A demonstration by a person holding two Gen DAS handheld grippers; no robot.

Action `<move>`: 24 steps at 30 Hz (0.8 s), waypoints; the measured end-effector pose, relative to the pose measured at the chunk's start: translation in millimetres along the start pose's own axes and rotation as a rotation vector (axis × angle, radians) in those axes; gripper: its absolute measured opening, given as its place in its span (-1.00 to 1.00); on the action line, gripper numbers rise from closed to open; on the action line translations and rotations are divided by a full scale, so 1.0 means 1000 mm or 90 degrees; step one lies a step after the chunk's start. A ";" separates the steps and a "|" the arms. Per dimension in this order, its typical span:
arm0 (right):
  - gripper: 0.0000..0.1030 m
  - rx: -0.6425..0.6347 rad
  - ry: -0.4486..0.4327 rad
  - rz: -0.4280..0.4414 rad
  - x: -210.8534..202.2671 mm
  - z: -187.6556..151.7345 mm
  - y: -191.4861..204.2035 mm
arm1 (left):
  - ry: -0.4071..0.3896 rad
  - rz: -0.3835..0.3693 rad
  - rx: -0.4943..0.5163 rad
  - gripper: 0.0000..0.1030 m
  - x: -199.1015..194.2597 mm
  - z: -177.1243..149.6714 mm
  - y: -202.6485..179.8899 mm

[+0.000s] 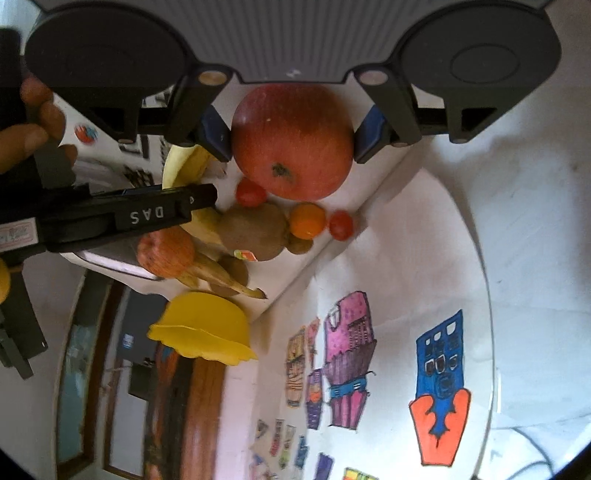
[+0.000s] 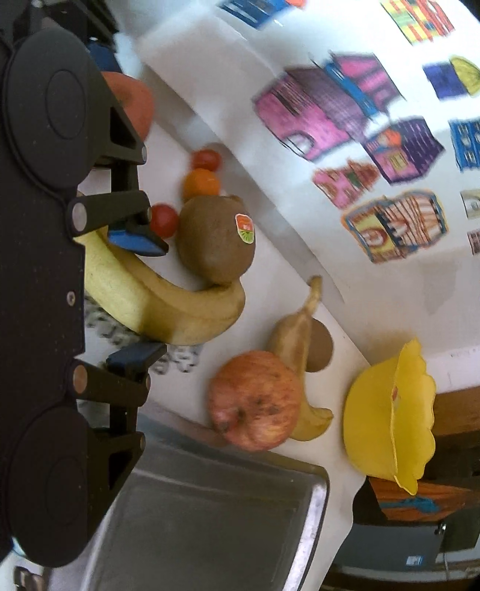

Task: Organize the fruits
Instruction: 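Grasp the yellow banana with the right gripper while the left holds the apple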

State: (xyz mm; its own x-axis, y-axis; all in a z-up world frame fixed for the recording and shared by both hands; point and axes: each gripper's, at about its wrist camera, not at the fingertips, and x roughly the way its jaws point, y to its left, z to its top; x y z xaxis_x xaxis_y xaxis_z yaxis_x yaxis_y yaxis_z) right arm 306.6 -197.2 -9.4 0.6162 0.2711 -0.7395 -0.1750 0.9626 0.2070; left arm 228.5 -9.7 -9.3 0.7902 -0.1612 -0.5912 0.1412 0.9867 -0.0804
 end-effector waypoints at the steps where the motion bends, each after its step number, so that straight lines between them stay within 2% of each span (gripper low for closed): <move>1: 0.02 -0.006 0.007 0.007 -0.005 -0.005 0.000 | 0.000 -0.004 0.007 0.45 -0.004 -0.003 0.000; 7: 0.02 -0.045 0.038 0.035 -0.039 -0.036 0.006 | 0.008 -0.036 0.025 0.46 -0.031 -0.019 0.000; 14: 0.02 -0.063 0.048 0.017 -0.077 -0.067 0.001 | 0.001 -0.046 0.031 0.45 -0.050 -0.033 -0.005; 24: 0.12 -0.115 -0.008 -0.037 -0.061 -0.072 0.011 | -0.007 -0.027 0.015 0.49 -0.043 -0.029 -0.010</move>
State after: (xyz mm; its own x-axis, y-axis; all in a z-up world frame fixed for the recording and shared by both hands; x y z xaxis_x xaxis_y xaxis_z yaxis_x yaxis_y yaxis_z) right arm 211.5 -203.7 -8.1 0.6382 0.2156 -0.7391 -0.2733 0.9609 0.0444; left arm 175.8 -11.9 -6.2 0.7901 -0.2027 -0.5785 0.1878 0.9784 -0.0864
